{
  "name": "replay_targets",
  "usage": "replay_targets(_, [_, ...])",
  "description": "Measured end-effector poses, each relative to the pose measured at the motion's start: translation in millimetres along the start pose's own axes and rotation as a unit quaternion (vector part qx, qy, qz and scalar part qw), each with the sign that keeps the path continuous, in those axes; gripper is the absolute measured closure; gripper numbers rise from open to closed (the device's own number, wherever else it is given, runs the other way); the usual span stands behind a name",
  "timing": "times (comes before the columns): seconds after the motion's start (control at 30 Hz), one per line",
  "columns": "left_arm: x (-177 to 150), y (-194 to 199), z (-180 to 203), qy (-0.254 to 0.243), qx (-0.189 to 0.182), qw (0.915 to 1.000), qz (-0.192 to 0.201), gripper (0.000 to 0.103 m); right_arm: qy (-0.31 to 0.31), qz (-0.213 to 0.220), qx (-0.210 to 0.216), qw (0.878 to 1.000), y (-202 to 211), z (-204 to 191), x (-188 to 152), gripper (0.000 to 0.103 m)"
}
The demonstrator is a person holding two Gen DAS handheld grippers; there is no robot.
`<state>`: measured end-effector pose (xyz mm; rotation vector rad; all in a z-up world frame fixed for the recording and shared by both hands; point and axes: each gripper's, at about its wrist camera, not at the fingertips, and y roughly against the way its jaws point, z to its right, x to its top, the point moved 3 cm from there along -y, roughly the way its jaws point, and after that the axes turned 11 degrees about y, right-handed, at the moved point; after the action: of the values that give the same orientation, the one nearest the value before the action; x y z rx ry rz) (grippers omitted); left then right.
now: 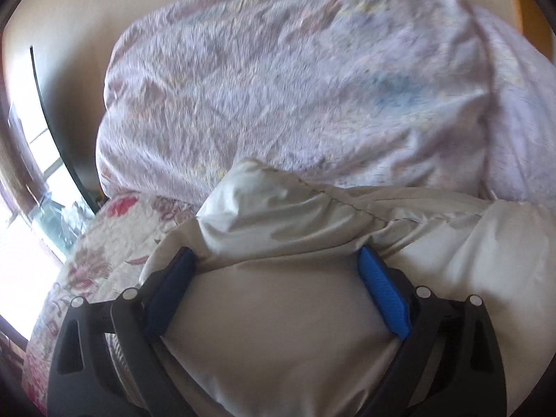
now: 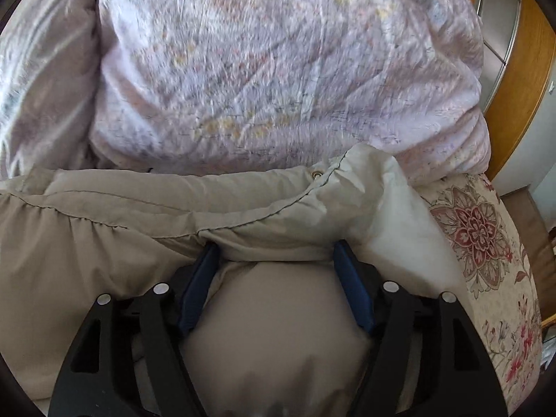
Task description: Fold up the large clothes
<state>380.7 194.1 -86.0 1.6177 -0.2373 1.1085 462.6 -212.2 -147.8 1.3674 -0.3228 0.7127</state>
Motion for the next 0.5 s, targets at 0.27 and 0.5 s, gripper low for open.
replay_targets(0.27, [1.0, -35.1, 4.2, 0.016, -0.003, 0.9995, -0.027, 0.003, -0.011, 0.006, -0.015, 1.000, -17.9, -2.7, 3.7, 0.025])
replay_targets(0.5, [-4.9, -51.0, 4.1, 0.030, -0.017, 0.9990, -0.030, 0.002, -0.017, 0.010, -0.020, 1.000, -26.1, 2.5, 3.1, 0.022])
